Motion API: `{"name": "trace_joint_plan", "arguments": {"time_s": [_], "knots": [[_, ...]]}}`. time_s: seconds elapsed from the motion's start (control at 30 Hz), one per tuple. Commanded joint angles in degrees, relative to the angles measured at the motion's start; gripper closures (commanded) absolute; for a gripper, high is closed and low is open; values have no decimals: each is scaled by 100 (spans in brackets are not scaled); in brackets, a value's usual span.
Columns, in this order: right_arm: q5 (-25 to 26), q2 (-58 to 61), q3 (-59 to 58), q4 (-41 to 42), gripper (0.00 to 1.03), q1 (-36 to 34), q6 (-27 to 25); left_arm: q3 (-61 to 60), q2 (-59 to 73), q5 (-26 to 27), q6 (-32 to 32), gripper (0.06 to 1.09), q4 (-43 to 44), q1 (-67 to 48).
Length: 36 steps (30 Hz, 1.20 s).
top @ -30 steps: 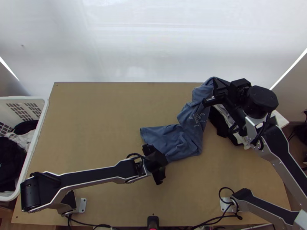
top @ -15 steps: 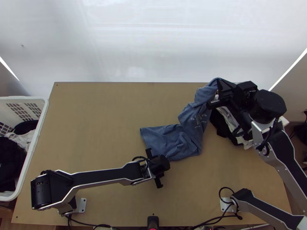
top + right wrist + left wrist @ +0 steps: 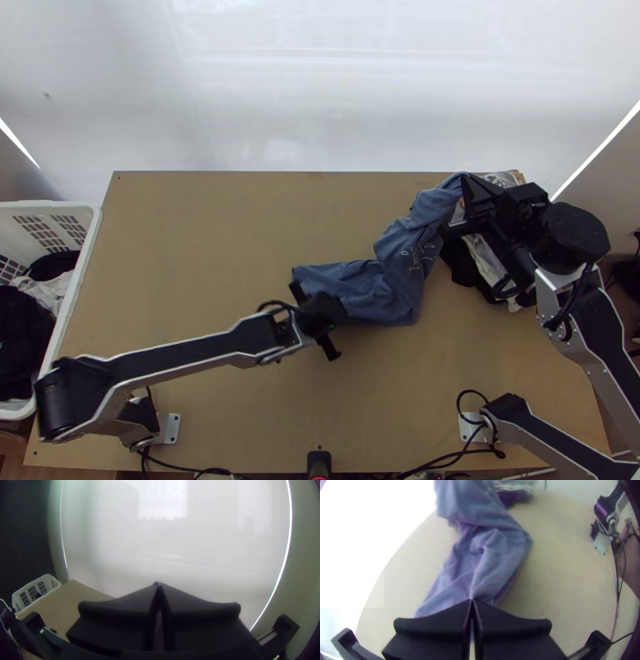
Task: Fold the t-shirt
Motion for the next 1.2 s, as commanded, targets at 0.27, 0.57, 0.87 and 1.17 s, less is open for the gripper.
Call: {"name": "trace_joint_plan", "arguments": {"time_s": [0.27,0.57,0.87,1.17], "knots": [[6,-155,-524,-192,100,-821,-232,761,-2132,-219,6,105,955,2014],[6,-261,-753,-228,100,-1375,-390,471,-3907,-122,-55,105,1711,3060],[6,-656,-893,-447,100,-1454,-469,-391,-5181,-70,340,105,1684,2796],[6,-885,-955,-526,100,-1515,-654,-1102,-5876,185,42,105,551,2410]]}}
